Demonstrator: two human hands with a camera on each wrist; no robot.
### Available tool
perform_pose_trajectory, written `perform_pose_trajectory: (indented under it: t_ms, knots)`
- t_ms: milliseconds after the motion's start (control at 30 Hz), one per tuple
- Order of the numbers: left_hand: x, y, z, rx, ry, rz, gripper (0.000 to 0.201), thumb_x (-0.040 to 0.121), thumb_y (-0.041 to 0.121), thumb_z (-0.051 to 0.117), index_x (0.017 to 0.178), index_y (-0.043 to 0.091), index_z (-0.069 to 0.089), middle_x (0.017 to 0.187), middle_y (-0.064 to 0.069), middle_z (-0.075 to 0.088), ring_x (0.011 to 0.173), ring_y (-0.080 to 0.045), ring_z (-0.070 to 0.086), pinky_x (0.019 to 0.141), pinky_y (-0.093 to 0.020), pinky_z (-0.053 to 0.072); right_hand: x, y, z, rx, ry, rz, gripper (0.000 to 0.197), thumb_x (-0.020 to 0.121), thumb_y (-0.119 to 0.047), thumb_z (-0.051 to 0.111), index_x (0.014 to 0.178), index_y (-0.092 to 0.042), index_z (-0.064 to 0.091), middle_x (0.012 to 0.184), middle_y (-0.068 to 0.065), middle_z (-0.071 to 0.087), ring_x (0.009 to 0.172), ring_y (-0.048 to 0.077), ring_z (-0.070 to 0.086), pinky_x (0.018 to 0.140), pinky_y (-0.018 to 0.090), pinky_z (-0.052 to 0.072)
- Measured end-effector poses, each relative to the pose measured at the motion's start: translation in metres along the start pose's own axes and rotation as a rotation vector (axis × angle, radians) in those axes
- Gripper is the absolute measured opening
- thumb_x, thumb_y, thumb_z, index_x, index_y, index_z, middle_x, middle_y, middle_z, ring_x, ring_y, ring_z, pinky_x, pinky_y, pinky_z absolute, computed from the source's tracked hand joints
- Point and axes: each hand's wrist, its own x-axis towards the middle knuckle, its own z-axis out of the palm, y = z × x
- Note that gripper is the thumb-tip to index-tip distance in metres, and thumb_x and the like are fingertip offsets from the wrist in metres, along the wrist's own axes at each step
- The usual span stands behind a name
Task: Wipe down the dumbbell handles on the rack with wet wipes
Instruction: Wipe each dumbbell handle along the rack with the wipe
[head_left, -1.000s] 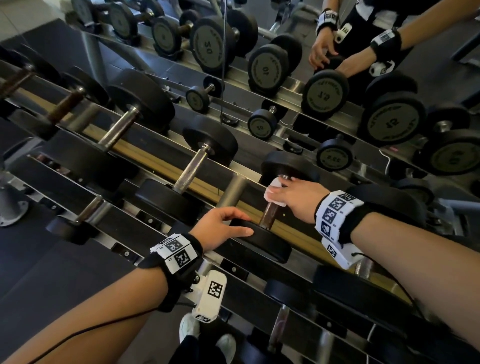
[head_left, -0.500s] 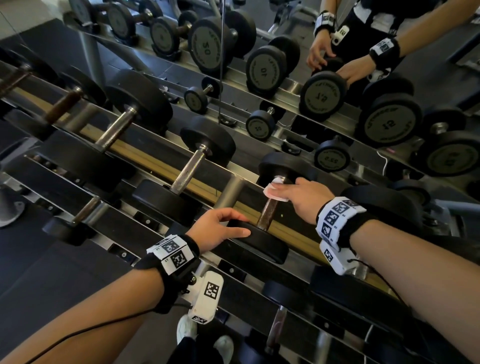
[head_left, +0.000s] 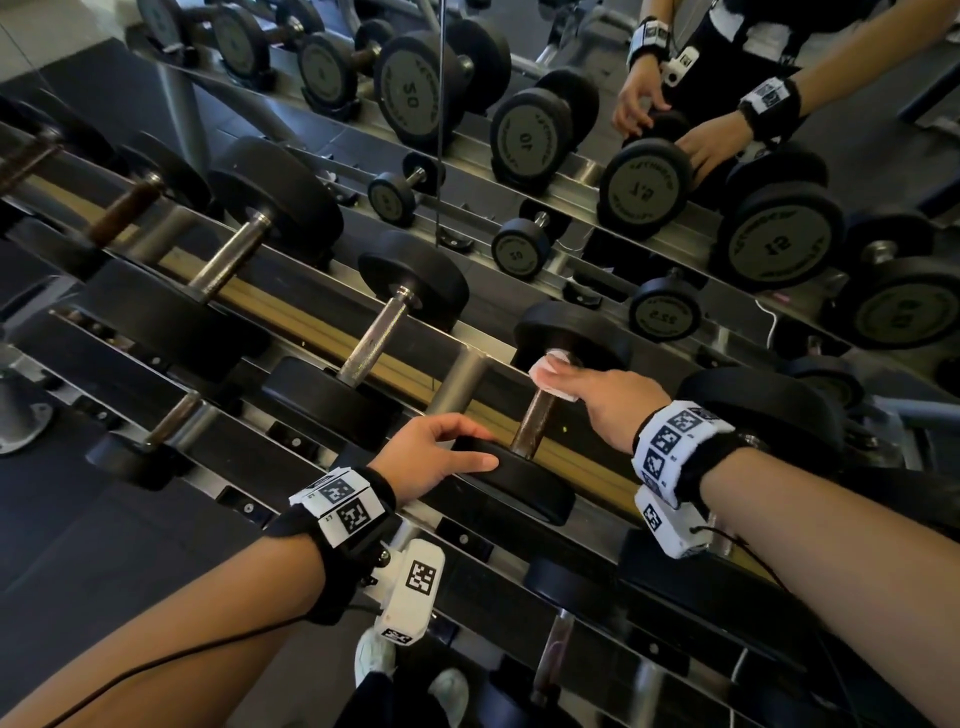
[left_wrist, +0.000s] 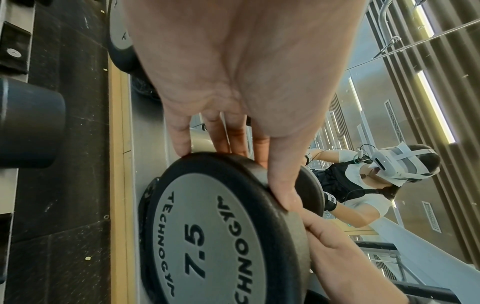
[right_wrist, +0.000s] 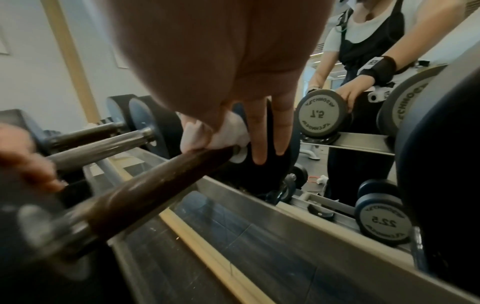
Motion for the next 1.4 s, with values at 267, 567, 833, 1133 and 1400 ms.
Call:
perform_pose_trajectory:
  t_ms: [267, 567, 833, 1133, 1400]
  knots:
    - [-0.003, 0.005, 0.001, -0.002, 0.01, -0.019, 0.026, 0.08, 0.023, 0.078, 0.105, 0.028, 0.071, 0.11, 0.01, 0.067, 0.108, -0.006, 0.059, 0.101, -0.034, 0.043, 0.0, -0.009, 0.018, 0.024, -0.117, -0.221, 0.049, 0.104, -0.013, 0.037, 0.152, -0.02, 0.034, 0.162, 0.002, 0.027, 0.148, 0.026, 0.028, 0.118, 0.036, 0.021]
    - [-0.006, 0.009, 0.001, 0.004, 0.001, -0.041, 0.027, 0.081, 0.022, 0.078, 0.107, 0.025, 0.07, 0.112, 0.007, 0.067, 0.112, -0.012, 0.06, 0.11, -0.049, 0.042, -0.003, -0.012, 0.017, 0.164, -0.023, 0.03, 0.051, 0.102, -0.008, 0.035, 0.152, -0.011, 0.025, 0.149, 0.019, 0.042, 0.135, 0.031, 0.045, 0.114, 0.042, 0.034]
    - [-0.006, 0.01, -0.001, 0.003, -0.015, -0.038, 0.029, 0.08, 0.021, 0.079, 0.108, 0.025, 0.071, 0.112, 0.004, 0.069, 0.111, -0.015, 0.063, 0.107, -0.049, 0.045, -0.013, -0.014, 0.029, 0.044, -0.118, -0.226, 0.052, 0.104, -0.01, 0.031, 0.155, -0.013, 0.025, 0.165, 0.008, 0.014, 0.151, 0.031, 0.015, 0.121, 0.044, 0.016]
    - [-0.004, 0.007, -0.003, -0.022, -0.036, -0.028, 0.029, 0.08, 0.02, 0.079, 0.108, 0.023, 0.071, 0.113, -0.001, 0.07, 0.109, -0.019, 0.066, 0.103, -0.049, 0.049, -0.018, -0.024, 0.031, -0.02, -0.227, -0.31, 0.052, 0.101, -0.006, 0.036, 0.152, -0.016, 0.034, 0.161, 0.012, 0.023, 0.145, 0.037, 0.028, 0.116, 0.051, 0.029]
    - [-0.001, 0.004, -0.003, -0.044, -0.032, -0.033, 0.029, 0.078, 0.021, 0.081, 0.106, 0.024, 0.073, 0.109, 0.0, 0.072, 0.109, -0.019, 0.067, 0.105, -0.049, 0.048, -0.004, -0.004, 0.014, 0.07, -0.033, -0.073, 0.059, 0.1, -0.003, 0.036, 0.157, -0.012, 0.02, 0.164, 0.01, 0.013, 0.149, 0.034, 0.019, 0.119, 0.046, 0.02]
